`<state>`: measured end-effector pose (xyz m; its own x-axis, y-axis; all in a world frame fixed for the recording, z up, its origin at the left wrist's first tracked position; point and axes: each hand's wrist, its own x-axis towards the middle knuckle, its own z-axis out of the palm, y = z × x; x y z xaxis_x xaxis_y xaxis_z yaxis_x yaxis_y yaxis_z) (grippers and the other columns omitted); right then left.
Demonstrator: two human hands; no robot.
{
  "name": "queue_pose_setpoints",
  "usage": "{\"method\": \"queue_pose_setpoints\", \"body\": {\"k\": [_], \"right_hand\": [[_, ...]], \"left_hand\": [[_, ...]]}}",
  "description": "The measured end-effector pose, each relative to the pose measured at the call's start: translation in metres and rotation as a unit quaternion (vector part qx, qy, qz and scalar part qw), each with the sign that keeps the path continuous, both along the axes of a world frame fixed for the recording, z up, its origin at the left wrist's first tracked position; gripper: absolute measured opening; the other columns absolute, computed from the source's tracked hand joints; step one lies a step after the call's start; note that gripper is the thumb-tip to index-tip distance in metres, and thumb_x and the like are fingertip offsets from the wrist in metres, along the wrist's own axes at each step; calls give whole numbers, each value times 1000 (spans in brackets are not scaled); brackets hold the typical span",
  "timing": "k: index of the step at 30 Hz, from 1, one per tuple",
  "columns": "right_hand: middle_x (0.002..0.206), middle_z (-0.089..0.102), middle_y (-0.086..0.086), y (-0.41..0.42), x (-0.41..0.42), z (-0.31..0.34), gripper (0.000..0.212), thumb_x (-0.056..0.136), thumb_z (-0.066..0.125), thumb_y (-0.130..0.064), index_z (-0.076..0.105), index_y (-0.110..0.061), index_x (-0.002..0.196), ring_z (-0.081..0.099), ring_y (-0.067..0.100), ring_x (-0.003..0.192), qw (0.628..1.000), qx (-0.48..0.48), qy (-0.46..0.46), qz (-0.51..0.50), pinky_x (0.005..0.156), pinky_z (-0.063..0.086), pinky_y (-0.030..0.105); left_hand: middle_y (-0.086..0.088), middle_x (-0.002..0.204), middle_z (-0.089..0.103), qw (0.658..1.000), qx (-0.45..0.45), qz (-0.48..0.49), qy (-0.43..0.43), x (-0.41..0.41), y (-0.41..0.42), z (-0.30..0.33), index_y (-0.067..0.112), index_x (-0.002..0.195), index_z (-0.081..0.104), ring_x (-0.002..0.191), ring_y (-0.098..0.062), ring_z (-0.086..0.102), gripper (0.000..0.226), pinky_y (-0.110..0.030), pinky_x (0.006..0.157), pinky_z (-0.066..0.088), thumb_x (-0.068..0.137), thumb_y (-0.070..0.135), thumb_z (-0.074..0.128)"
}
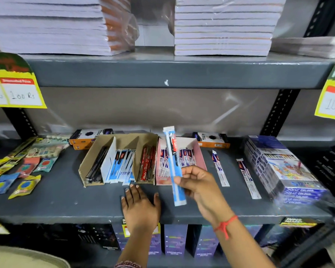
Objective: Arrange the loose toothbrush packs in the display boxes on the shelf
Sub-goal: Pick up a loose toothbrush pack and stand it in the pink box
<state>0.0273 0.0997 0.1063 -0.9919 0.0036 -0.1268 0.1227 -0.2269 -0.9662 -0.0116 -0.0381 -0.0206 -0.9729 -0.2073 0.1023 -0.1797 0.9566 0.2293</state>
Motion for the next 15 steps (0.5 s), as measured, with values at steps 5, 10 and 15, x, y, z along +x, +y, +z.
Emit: {"method": "queue_pose_setpoints", "body": {"k": [5, 10, 15], "right_hand": [[58, 68, -3, -16, 5, 0, 23, 77, 65, 11, 63, -10, 71, 61, 7, 53, 1000, -25, 0, 2, 51, 49, 15], [56, 70, -4, -17, 4, 2, 22, 76, 66, 11, 64, -11, 70, 63, 6, 52, 1000, -18, 4, 8, 52, 51, 16], [53, 70, -6, -18, -1, -4, 24, 77, 66, 10, 65, -12, 68, 63, 1, 47, 999, -11, 8, 29, 49, 51, 12]], "left_hand": [[-14, 154, 11, 999, -16, -9, -27, -1, -1, -1, 3, 145, 5, 140, -28, 7, 76, -40, 114, 3, 90, 54, 15], [-14, 154, 10, 999, -20, -12, -26, 0, -1, -1, 3, 145, 4, 141, -28, 7, 77, -41, 114, 3, 91, 54, 25], [-14, 154, 11, 1000, -22, -11, -18, 0, -1, 0, 4, 145, 4, 140, -28, 8, 76, -41, 114, 4, 91, 50, 31]]}}
